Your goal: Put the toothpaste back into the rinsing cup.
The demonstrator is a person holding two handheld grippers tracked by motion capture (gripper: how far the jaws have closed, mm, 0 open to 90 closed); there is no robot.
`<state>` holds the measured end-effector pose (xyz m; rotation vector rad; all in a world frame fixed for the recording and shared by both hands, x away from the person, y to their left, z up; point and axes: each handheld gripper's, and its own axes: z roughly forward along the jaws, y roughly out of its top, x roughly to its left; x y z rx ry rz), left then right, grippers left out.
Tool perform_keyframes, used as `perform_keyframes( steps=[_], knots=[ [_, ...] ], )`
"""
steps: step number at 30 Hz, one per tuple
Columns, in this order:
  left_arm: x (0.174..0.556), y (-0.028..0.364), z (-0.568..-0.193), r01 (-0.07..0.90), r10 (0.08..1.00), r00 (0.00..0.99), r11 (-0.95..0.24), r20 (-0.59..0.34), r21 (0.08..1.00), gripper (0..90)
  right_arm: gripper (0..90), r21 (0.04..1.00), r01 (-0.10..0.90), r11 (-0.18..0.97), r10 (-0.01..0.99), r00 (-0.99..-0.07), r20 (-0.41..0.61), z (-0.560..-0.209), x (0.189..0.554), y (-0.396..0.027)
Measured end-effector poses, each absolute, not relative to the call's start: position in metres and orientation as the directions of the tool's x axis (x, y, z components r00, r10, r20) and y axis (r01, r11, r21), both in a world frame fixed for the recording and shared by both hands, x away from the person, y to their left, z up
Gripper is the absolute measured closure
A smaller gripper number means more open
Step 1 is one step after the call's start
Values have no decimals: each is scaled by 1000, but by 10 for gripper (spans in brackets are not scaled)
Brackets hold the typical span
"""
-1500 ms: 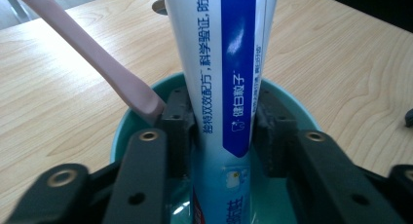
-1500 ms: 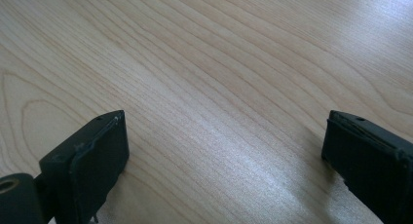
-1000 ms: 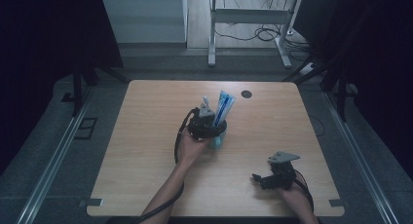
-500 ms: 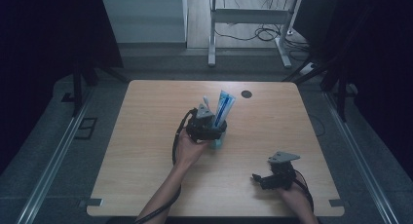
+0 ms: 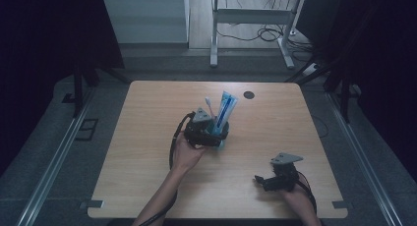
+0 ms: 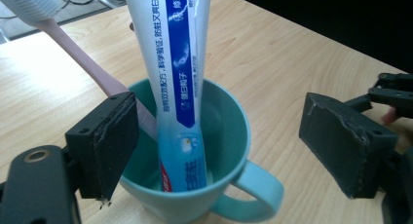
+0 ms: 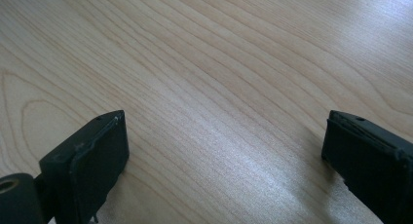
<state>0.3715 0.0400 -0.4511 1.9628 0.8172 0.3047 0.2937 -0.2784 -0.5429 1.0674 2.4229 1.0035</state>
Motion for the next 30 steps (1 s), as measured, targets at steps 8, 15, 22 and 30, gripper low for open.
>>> perform_keyframes(
  steps=[8,15,22,30],
  knots=[
    [360,49,-449,431,659,741,-319,-129,844,125,30,708,521,478,738,-675,-1,-543,294,-278],
    [352,59,-452,437,671,732,-328,-119,838,67,30,708,521,477,738,-675,-1,-543,294,-278],
    [344,69,-457,433,679,728,-341,-100,834,8,30,709,519,478,738,-675,-3,-543,294,-278],
    [333,80,-464,426,684,726,-362,-74,829,0,30,708,522,476,739,-674,0,-543,294,-278]
  ],
)
